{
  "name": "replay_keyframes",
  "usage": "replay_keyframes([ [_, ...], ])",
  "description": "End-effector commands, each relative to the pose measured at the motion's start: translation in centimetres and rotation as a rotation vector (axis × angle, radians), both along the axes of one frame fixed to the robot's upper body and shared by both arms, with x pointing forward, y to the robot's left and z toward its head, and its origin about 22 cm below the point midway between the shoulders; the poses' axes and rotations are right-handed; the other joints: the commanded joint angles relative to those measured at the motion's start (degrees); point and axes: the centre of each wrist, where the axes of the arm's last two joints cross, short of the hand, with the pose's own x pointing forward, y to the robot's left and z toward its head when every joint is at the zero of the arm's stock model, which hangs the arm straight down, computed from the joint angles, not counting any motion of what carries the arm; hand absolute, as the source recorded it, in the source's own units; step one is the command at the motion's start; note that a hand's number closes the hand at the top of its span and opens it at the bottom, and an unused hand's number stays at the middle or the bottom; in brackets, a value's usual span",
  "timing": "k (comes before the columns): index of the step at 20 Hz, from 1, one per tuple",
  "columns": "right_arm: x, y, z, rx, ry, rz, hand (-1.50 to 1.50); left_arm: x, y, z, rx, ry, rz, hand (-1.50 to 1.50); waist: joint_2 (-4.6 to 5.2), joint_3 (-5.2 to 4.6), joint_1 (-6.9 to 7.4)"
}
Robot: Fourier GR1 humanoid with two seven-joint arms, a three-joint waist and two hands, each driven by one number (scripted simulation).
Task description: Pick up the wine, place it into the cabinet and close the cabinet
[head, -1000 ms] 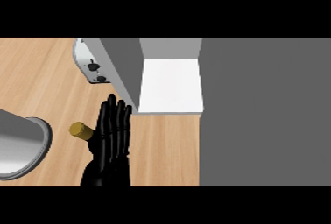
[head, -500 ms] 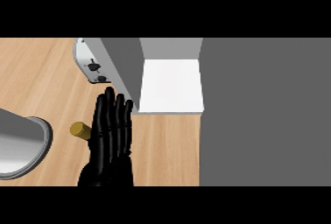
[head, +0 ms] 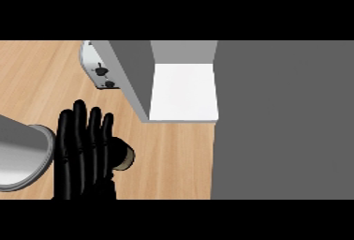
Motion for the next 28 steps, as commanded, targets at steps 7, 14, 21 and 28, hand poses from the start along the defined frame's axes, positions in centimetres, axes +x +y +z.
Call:
replay_keyframes([
  [7, -3.8, 0.2, 3.1, 0.023, -0.061, -0.008, -1.5, -1.9, 4.8, 1.0, -0.003, 0.034, 0.093, -1.5, -0.01, -0.08, -0.15],
  [14, -2.7, -0.3, 2.0, -0.001, -0.06, 0.01, -1.5, -0.4, 5.2, 0.4, -0.019, 0.077, 0.115, -1.5, 0.14, -0.03, -0.5],
  [21, -2.0, -0.7, 1.3, -0.004, -0.051, 0.006, -1.5, -0.3, 7.1, -1.3, -0.053, 0.146, 0.131, -1.5, 0.21, -0.12, -0.78],
  [28, -2.4, -0.5, 2.3, 0.002, -0.054, 0.006, -1.5, 1.5, 9.6, -4.2, -0.064, 0.221, 0.126, -1.5, 0.26, -0.22, -0.73],
])
